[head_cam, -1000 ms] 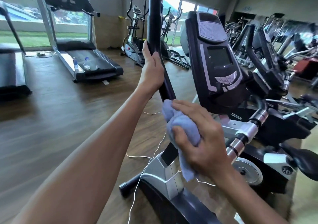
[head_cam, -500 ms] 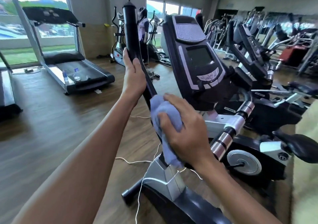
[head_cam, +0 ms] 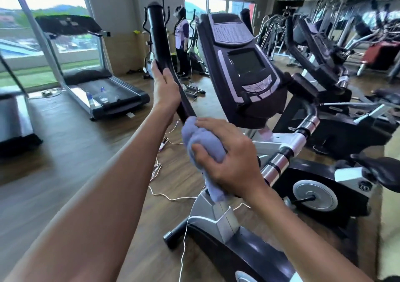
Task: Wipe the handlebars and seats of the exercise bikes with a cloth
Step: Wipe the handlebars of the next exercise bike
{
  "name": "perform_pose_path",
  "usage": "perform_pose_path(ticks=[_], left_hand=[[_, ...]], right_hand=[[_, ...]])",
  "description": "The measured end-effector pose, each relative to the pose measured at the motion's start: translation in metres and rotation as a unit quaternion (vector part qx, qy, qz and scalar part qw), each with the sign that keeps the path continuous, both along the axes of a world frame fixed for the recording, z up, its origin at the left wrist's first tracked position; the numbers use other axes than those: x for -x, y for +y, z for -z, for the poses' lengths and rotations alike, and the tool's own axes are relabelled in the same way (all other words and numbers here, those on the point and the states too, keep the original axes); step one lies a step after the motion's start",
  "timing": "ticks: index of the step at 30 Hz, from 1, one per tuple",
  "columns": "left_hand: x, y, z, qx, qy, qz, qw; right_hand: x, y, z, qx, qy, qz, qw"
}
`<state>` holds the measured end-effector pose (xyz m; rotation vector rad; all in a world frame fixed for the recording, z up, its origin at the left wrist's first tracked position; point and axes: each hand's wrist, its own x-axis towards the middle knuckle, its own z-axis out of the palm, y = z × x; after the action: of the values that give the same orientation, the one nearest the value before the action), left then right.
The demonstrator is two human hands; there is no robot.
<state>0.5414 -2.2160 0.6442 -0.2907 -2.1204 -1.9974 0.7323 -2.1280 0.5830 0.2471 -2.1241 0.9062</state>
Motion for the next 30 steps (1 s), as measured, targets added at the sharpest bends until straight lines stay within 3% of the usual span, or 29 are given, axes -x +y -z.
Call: perform_pose_path(ticks=[3,5,7,9,14,19,23,27,30], left_hand=[[-0.003,-0.005,0.001,0.003,-0.043,0.006,0.999],[-0.023,-0.008,-0.002,0.032,-0.043,-0.018,0.998],[-0.041,-0.006,0.004,0.060,-0.018,-0.055,0.997],[-0.062,-0.002,0.014,0.038,-0.009,-0.073,0.997],[-0.078,0.008,0.027,-0.014,-0.119,0.009,0.993],[-0.079,0.007,0.027,-0.037,-0.171,0.047,0.984],[-0.090,0.005,0.023,-0.033,-0.158,0.050,0.986],[-0.094,0.006,0.023,-0.011,-0.146,0.030,0.989],[-0.095,0.008,0.023,-0.012,-0.144,0.032,0.989]], right_hand=[[-0.053,0.022,0.040,-0.015,0.020,-0.020,0.999],[-0.073,0.034,0.052,0.127,0.019,0.017,0.992],[-0.081,0.042,0.060,0.283,0.050,0.126,0.949],[-0.076,0.038,0.065,0.313,0.060,0.185,0.930],[-0.028,-0.002,0.064,0.099,0.065,0.237,0.964],[-0.026,0.012,0.054,0.061,0.068,0.228,0.969],[-0.021,0.057,0.045,0.050,-0.052,0.187,0.980],[-0.035,0.024,0.060,0.039,-0.008,0.231,0.972],[-0.046,0.036,0.069,0.015,0.002,0.141,0.990]])
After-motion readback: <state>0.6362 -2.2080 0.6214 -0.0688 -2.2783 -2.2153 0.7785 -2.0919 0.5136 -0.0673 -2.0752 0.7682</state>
